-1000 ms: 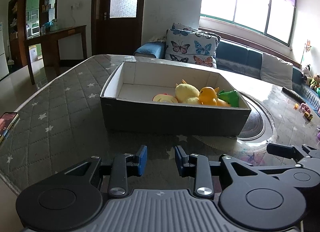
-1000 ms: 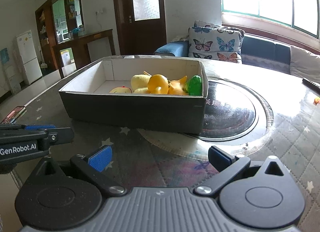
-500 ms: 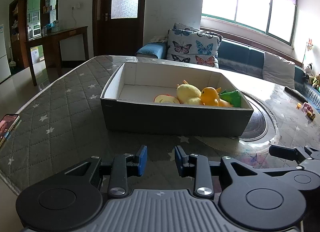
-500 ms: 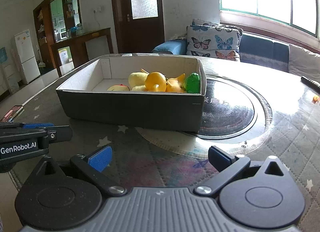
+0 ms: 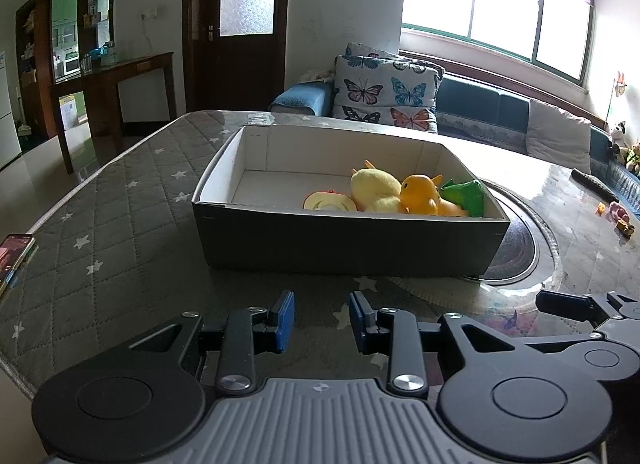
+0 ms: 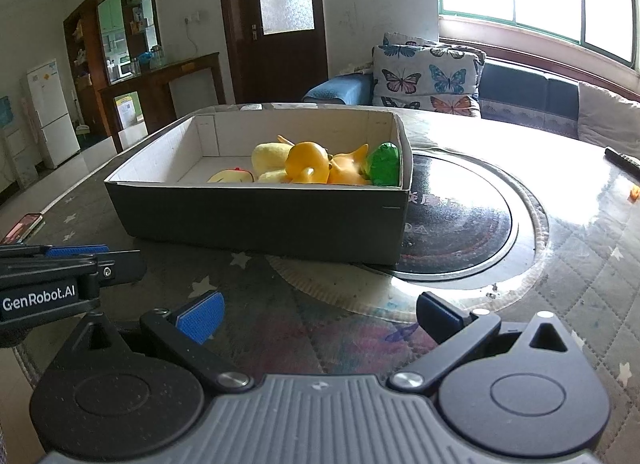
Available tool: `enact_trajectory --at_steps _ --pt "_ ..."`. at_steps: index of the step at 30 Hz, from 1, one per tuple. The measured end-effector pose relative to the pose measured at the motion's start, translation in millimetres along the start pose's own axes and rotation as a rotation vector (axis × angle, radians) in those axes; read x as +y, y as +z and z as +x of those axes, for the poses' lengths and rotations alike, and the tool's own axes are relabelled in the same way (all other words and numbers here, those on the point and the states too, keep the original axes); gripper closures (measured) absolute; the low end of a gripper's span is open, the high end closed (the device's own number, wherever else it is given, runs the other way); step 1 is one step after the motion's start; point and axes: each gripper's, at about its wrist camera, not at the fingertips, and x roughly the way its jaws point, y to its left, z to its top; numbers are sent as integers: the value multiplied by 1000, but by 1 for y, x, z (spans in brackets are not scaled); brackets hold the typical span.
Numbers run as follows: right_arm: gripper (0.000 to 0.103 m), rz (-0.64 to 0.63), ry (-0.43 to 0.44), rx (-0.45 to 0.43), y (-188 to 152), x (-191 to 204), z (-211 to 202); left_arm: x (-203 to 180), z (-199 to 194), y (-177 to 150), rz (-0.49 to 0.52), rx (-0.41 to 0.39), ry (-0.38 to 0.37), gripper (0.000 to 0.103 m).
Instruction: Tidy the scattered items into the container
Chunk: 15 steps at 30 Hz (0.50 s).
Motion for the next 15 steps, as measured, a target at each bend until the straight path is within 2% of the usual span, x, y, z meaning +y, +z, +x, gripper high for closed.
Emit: enact_trajectory --at_steps 15 --pt "0 8 11 22 16 -4 15 -2 14 18 16 16 8 70"
